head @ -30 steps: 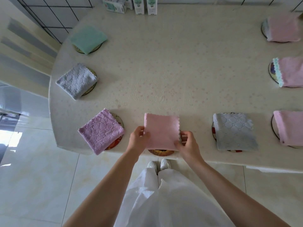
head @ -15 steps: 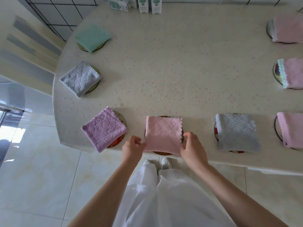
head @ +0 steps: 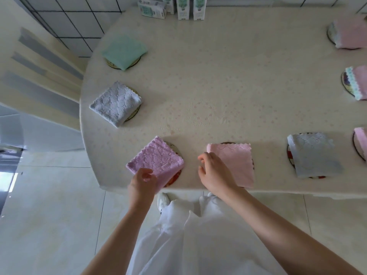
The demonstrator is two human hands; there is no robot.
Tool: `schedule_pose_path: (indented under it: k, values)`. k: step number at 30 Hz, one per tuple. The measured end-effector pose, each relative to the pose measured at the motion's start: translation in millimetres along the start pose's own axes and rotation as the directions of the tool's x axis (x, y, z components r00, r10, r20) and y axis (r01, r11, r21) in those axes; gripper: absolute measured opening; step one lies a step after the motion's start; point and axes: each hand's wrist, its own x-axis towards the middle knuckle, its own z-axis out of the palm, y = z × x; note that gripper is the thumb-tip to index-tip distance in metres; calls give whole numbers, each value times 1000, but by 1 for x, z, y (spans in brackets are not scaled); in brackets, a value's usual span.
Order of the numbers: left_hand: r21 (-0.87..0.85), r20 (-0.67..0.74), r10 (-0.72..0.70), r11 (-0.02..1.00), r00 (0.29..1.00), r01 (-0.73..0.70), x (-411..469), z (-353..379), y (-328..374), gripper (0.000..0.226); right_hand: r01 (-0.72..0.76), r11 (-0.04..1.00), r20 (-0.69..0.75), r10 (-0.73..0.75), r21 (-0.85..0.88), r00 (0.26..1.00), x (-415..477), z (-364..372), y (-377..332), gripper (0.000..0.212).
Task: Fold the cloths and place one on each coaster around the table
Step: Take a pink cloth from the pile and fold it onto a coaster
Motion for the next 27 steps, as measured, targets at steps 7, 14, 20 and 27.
schedule_pose_path:
  k: [7, 14, 20, 27]
  values:
    - [-173, 225, -186, 958, 957, 227, 34, -29, -26, 22, -43, 999, -8, 43, -13, 999, 19, 44, -62, 27]
    - [-356, 352, -321, 823, 879, 443, 45, -31, -32, 15, -146, 983, 13, 149, -112, 989, 47, 58, -84, 34]
    - [-359, 398, -416, 749, 817, 556, 48, -33, -27, 9, -261, 962, 111, 268, -79, 957, 72, 57, -84, 35]
    - [-345, 510, -460, 665, 727, 662, 54, -36, -25, 7, -295, 940, 253, 248, 169, 935, 81, 38, -98, 15]
